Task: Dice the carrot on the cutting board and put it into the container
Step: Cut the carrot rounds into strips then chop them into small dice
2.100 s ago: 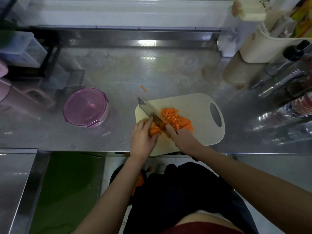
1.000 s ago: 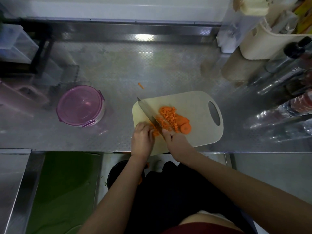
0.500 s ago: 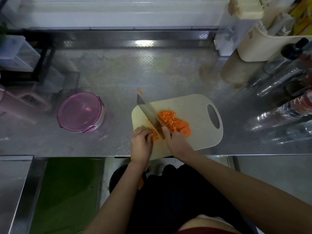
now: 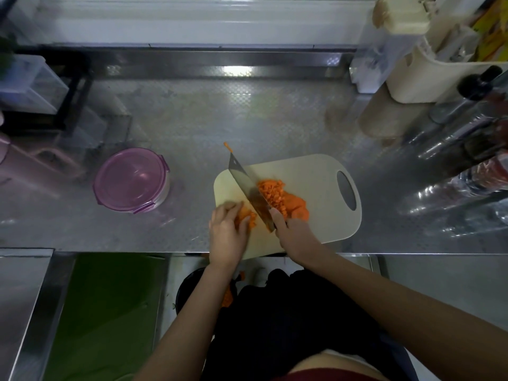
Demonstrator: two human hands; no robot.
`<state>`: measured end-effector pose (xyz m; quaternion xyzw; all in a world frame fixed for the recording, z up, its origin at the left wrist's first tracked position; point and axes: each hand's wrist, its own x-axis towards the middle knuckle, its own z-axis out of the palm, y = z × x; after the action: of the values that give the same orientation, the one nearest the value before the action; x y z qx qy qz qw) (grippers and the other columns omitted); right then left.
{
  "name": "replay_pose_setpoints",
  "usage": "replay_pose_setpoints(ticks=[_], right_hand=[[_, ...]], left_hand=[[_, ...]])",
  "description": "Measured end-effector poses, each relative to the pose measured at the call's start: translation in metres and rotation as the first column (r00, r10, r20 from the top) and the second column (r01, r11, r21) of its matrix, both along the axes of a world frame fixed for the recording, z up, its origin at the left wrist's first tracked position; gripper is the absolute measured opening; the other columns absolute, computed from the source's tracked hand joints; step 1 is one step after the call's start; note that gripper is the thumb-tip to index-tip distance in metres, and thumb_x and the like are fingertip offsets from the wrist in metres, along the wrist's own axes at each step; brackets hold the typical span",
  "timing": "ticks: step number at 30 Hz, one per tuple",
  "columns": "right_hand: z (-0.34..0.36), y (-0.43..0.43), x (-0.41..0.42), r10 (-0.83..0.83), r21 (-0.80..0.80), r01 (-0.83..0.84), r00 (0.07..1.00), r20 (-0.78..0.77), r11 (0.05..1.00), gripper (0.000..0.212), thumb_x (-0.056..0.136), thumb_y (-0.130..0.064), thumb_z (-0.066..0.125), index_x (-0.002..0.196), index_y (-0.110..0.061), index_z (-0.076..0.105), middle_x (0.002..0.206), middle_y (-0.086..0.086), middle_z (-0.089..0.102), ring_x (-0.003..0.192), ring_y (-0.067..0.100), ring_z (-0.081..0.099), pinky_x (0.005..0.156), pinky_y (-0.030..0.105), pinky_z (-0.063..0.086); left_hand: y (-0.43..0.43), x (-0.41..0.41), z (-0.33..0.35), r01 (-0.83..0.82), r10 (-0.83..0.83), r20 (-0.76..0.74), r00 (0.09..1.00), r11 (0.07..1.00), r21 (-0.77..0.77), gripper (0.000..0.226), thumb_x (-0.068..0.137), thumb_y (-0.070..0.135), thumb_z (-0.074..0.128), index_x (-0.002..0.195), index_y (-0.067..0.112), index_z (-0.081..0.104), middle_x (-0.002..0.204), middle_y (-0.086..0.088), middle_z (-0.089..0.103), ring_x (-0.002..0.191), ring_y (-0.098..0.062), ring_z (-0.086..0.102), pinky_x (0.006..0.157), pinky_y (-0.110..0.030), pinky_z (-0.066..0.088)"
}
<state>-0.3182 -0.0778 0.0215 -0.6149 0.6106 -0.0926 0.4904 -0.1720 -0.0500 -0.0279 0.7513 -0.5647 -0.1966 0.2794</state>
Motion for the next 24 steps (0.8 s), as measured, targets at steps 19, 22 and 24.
replay_pose_setpoints(ticks=[19, 22, 24], right_hand=[[-0.007, 0.014, 0.013, 0.006, -0.022, -0.007, 0.998, -0.062, 1.0, 0.049, 0.099, -0.045, 0.03, 0.085, -0.005, 0.055, 0.092, 0.022, 0.062, 0.094, 0.032, 0.059, 0.066, 0.022, 0.028], [-0.011, 0.013, 0.019, -0.01, -0.047, 0.007, 0.997, -0.074, 0.999, 0.055, 0.098, -0.047, 0.032, 0.092, 0.001, 0.058, 0.095, 0.021, 0.065, 0.093, 0.033, 0.062, 0.07, 0.028, 0.04], [-0.013, 0.014, 0.024, -0.029, -0.059, 0.025, 0.997, -0.067, 0.998, 0.055, 0.096, -0.048, 0.035, 0.099, 0.002, 0.06, 0.096, 0.02, 0.066, 0.093, 0.033, 0.062, 0.079, 0.037, 0.049]], left_hand=[[-0.002, -0.004, -0.004, -0.003, 0.003, 0.032, 0.999, 1.0, 0.021, 0.013, 0.079, -0.002, 0.065, 0.09, -0.005, 0.071, 0.085, -0.017, 0.063, 0.086, -0.034, 0.058, 0.077, -0.023, 0.037], [-0.003, -0.004, -0.004, -0.006, 0.005, 0.035, 0.999, 1.0, 0.031, 0.013, 0.08, -0.002, 0.064, 0.091, -0.005, 0.071, 0.085, -0.017, 0.062, 0.087, -0.034, 0.058, 0.077, -0.024, 0.038], [-0.003, -0.004, -0.004, -0.011, 0.01, 0.032, 0.999, 0.999, 0.034, 0.013, 0.081, -0.002, 0.064, 0.091, -0.006, 0.07, 0.085, -0.017, 0.062, 0.087, -0.034, 0.058, 0.076, -0.023, 0.037]])
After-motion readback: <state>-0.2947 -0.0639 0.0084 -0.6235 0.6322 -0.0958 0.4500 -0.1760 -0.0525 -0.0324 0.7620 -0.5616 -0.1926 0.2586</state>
